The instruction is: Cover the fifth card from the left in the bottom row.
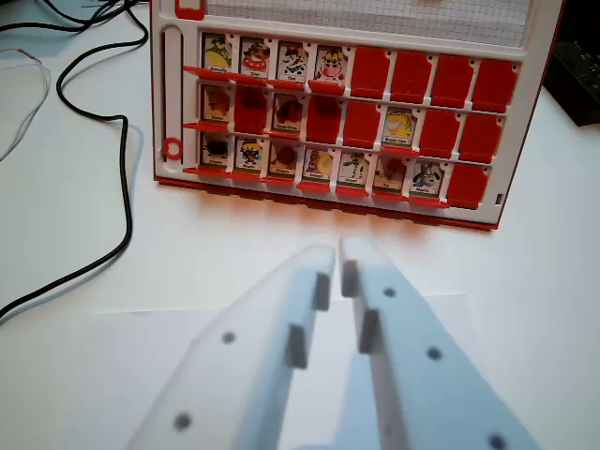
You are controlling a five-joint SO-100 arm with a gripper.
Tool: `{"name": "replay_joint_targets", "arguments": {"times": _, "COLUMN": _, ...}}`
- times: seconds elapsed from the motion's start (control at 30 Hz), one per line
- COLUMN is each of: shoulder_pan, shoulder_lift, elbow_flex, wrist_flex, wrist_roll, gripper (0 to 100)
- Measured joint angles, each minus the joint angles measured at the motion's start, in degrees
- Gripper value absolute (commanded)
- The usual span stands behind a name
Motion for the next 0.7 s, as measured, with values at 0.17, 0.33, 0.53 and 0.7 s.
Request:
{"name": "replay_joint_targets", "arguments": {"times": 0.17, "shoulder_pan": 1.76, "shoulder_lift": 0.09, "elbow_flex": -0.7, "wrist_flex": 2.29, "wrist_roll": 0.0, "gripper": 0}}
{"name": "replay_joint_targets", "arguments": {"times": 0.33, "shoulder_pan": 2.72, "shoulder_lift": 0.09, "elbow_flex": -0.88, "wrist_flex": 2.46, "wrist_roll": 0.0, "gripper": 0}}
{"name": "replay_joint_targets", "arguments": {"times": 0.53, "shoulder_pan": 2.64, "shoulder_lift": 0.09, "elbow_flex": -0.88, "wrist_flex": 2.9, "wrist_roll": 0.0, "gripper": 0}}
{"name": "replay_joint_targets", "arguments": {"times": 0.7, "shoulder_pan": 2.64, "shoulder_lift": 0.09, "elbow_flex": -0.88, "wrist_flex": 3.6, "wrist_roll": 0.0, "gripper": 0}}
